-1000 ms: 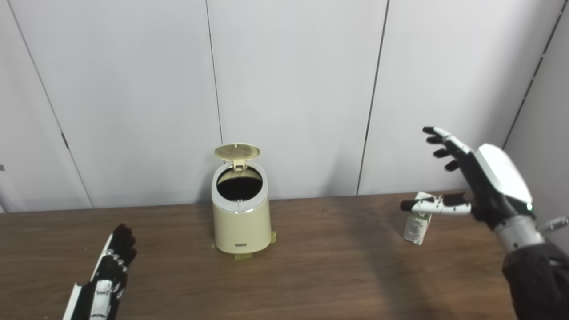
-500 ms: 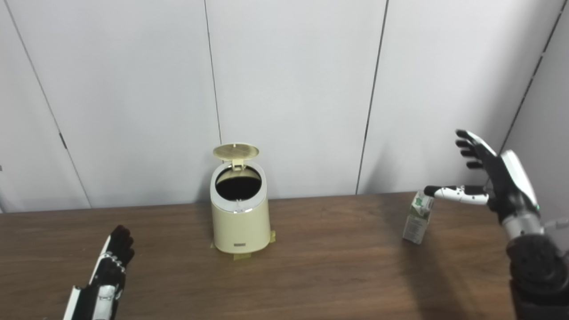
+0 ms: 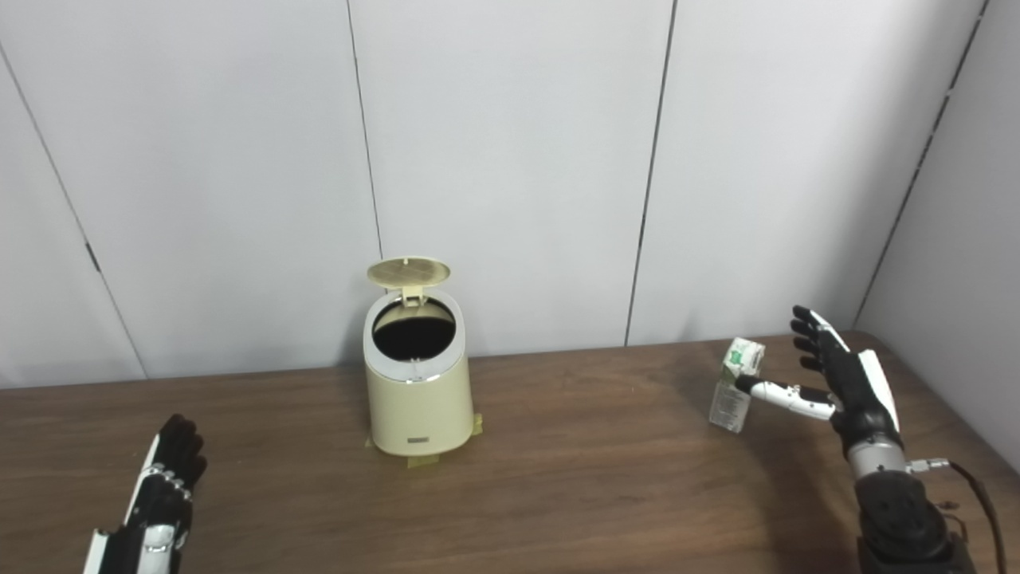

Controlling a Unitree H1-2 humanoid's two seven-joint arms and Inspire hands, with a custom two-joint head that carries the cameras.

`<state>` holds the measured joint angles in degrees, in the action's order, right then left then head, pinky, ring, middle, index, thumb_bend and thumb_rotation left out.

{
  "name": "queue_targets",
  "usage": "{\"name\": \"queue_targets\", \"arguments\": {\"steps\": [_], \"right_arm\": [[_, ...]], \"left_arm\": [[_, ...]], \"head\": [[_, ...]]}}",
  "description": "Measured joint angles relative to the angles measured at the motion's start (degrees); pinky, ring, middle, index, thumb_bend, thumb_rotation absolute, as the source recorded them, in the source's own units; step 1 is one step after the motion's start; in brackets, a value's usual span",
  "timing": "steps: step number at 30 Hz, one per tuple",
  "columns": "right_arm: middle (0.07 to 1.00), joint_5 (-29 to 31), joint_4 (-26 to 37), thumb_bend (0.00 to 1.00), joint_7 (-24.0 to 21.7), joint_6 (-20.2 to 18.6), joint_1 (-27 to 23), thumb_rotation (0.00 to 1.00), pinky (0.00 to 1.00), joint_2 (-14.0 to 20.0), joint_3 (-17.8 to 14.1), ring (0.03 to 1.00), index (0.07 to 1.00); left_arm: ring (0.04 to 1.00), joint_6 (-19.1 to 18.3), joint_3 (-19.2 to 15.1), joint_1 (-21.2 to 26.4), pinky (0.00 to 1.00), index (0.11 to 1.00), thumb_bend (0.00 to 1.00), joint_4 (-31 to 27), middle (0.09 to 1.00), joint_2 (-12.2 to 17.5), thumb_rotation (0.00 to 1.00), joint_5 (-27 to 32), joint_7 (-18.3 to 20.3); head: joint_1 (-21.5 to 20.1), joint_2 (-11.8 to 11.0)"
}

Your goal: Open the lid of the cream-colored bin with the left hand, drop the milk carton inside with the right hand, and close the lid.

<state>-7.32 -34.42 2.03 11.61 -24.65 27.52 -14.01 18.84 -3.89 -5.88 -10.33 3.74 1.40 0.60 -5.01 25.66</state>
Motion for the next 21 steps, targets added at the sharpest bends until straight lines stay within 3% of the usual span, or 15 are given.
{"name": "queue_targets", "arguments": {"steps": [7,15,21], "right_arm": [[0.889,-0.3,-1.7,1.00,-0.1,2.3,-0.5,0.45,0.84,0.1,3.1,0.876,0.921],[0.904,3.0,-5.8,1.00,-1.8,2.7,-1.9,0.35,0.87,0.4,3.4,0.903,0.921],[0.930,8.1,-8.9,0.99,-5.8,2.9,-2.5,0.30,0.87,-0.3,3.0,0.906,0.936]], "left_arm": [[0.994,0.0,-0.2,-0.1,1.00,1.000,0.54,-0.4,1.000,0.0,0.87,-1.2,-0.3],[0.998,0.0,-0.3,-0.1,1.00,1.000,0.56,-1.6,1.000,0.0,0.86,-1.0,-0.4],[0.995,0.0,-0.2,-0.2,1.00,1.000,0.55,-1.6,1.000,0.0,0.85,-1.0,-0.2]], "head": [[0.1,0.0],[0.4,0.3],[0.7,0.3]]}}
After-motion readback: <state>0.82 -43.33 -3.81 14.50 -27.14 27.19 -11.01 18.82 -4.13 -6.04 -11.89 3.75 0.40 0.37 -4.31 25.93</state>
